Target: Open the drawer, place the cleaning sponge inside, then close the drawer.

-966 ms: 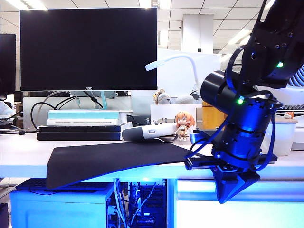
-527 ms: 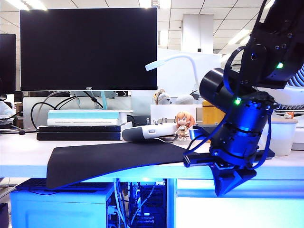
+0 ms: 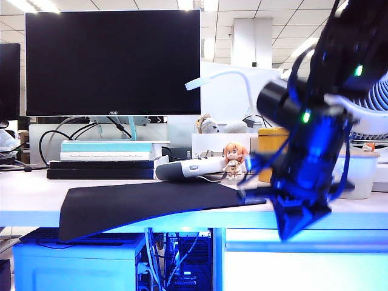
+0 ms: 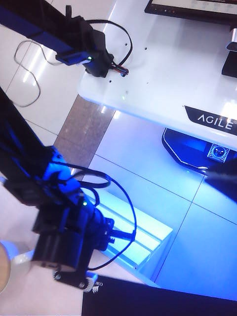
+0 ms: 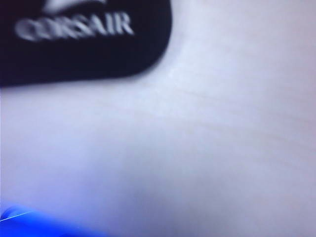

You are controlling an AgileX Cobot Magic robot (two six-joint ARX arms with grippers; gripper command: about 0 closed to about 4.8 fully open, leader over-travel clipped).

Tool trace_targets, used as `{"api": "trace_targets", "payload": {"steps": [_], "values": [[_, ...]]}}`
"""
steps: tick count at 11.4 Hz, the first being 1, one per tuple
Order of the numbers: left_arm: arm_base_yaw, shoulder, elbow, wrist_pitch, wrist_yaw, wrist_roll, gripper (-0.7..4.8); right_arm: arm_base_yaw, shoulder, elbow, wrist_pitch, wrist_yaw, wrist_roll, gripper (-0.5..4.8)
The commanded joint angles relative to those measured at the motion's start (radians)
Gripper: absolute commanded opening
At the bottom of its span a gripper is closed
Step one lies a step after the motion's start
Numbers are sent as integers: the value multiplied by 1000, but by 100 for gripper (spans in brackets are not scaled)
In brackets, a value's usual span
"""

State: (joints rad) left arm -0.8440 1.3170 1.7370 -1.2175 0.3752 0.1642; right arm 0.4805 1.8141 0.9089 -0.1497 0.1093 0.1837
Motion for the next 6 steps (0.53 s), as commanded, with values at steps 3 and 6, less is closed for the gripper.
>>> {"api": "trace_targets", "payload": {"steps": [3, 6], "values": [[-1, -3, 4, -1, 3, 0, -5, 1, -192, 27, -166, 5, 3, -8], [-1, -8, 4, -8, 3, 2, -5, 1, -323, 27, -170, 4, -3, -8]]}}
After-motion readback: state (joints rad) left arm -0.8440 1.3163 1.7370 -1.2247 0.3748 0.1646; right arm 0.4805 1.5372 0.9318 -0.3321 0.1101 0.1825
